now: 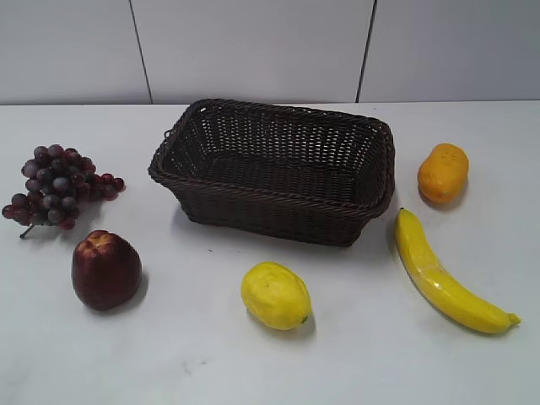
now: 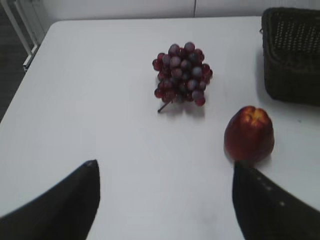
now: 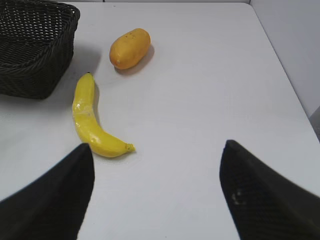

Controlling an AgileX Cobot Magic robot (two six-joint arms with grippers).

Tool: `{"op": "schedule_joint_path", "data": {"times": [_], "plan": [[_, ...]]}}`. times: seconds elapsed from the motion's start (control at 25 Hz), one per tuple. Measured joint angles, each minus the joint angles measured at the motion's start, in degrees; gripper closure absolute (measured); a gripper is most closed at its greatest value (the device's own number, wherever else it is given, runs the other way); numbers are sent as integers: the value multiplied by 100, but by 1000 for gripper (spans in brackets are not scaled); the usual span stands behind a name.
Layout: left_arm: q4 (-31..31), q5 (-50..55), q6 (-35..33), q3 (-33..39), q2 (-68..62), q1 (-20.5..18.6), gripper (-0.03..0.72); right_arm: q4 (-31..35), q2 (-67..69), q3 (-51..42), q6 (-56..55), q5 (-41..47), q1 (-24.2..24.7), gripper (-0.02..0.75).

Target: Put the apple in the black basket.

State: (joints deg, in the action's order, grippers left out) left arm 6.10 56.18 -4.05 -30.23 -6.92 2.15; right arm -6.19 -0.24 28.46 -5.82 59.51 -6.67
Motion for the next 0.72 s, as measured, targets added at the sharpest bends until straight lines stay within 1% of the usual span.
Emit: {"op": "schedule_joint_path", "data": {"times": [0.08, 0.24, 0.44, 0.56, 0.72], "plan": [[98, -331, -85, -148, -504, 0, 41, 0, 0, 0, 0, 0, 0, 150], [605, -887, -225, -292, -1693, 128, 27, 0, 0, 0, 0, 0, 0, 150], [1384, -1058, -859, -482, -3455, 322, 26, 0, 0, 0, 0, 0, 0, 150], [1511, -1167, -1071, -687, -4462, 602, 27, 0, 0, 0, 0, 0, 0, 150], [1459, -1399, -1142, -1047, -5658, 1232, 31, 0, 0, 0, 0, 0, 0, 150]]}}
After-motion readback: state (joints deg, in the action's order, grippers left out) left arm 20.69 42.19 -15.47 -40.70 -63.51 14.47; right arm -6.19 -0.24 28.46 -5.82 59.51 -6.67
